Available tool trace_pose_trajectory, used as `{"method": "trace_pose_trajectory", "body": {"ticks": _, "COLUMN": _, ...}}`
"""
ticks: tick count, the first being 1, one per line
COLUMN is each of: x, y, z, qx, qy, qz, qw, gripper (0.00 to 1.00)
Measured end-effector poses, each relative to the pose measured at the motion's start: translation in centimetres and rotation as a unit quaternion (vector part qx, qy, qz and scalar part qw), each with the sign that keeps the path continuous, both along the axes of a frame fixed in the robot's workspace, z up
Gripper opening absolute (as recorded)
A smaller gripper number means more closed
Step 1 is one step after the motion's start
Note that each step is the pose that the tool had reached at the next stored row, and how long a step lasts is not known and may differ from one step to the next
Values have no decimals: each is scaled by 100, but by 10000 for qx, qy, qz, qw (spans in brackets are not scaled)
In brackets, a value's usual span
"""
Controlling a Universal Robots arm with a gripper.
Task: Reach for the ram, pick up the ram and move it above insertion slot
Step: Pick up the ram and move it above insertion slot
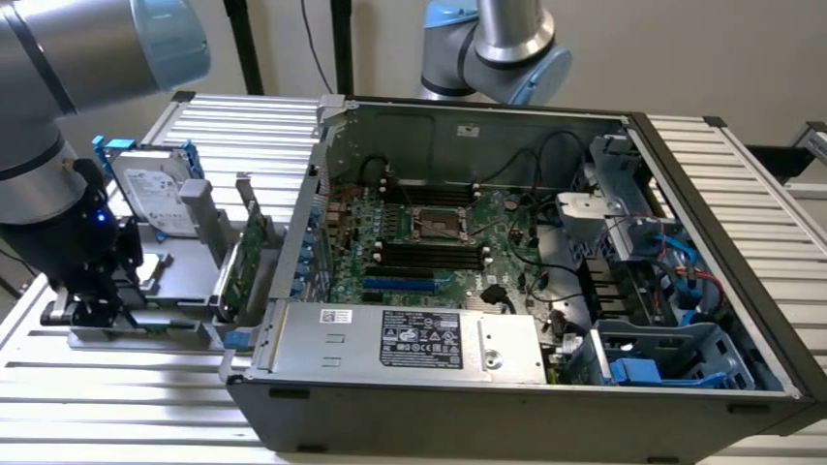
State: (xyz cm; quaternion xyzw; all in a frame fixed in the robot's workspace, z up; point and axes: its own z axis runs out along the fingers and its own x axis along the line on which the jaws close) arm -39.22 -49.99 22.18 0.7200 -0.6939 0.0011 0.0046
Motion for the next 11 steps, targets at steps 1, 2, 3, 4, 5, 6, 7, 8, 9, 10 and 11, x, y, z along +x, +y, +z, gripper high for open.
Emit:
{"method": "trace_pose_trajectory", "body": {"ticks": 1, "x": 0, "y": 0, "z": -18, "qx": 0, "qy": 0, "qz": -1, "qw": 10000, "gripper": 36}}
{"method": "trace_pose_trajectory", "body": {"ticks": 2, "x": 0, "y": 0, "z": -36, "qx": 0, "qy": 0, "qz": -3, "qw": 10000, "gripper": 36}}
{"method": "trace_pose_trajectory", "body": {"ticks": 3, "x": 0, "y": 0, "z": -56, "qx": 0, "qy": 0, "qz": -3, "qw": 10000, "gripper": 36}}
{"method": "trace_pose_trajectory", "body": {"ticks": 4, "x": 0, "y": 0, "z": -74, "qx": 0, "qy": 0, "qz": -4, "qw": 10000, "gripper": 36}}
{"method": "trace_pose_trajectory", "body": {"ticks": 5, "x": 1, "y": 0, "z": -91, "qx": 0, "qy": 0, "qz": -4, "qw": 10000, "gripper": 36}}
{"method": "trace_pose_trajectory", "body": {"ticks": 6, "x": 2, "y": 0, "z": -109, "qx": 0, "qy": 1, "qz": -5, "qw": 10000, "gripper": 36}}
{"method": "trace_pose_trajectory", "body": {"ticks": 7, "x": 6, "y": 0, "z": -127, "qx": 0, "qy": 0, "qz": -5, "qw": 10000, "gripper": 36}}
{"method": "trace_pose_trajectory", "body": {"ticks": 8, "x": 12, "y": 0, "z": -145, "qx": 0, "qy": 0, "qz": -4, "qw": 10000, "gripper": 36}}
{"method": "trace_pose_trajectory", "body": {"ticks": 9, "x": 18, "y": 0, "z": -165, "qx": 0, "qy": 0, "qz": -4, "qw": 10000, "gripper": 36}}
{"method": "trace_pose_trajectory", "body": {"ticks": 10, "x": 22, "y": 0, "z": -183, "qx": 0, "qy": 0, "qz": -4, "qw": 10000, "gripper": 36}}
{"method": "trace_pose_trajectory", "body": {"ticks": 11, "x": 24, "y": 1, "z": -199, "qx": 0, "qy": 0, "qz": -4, "qw": 10000, "gripper": 36}}
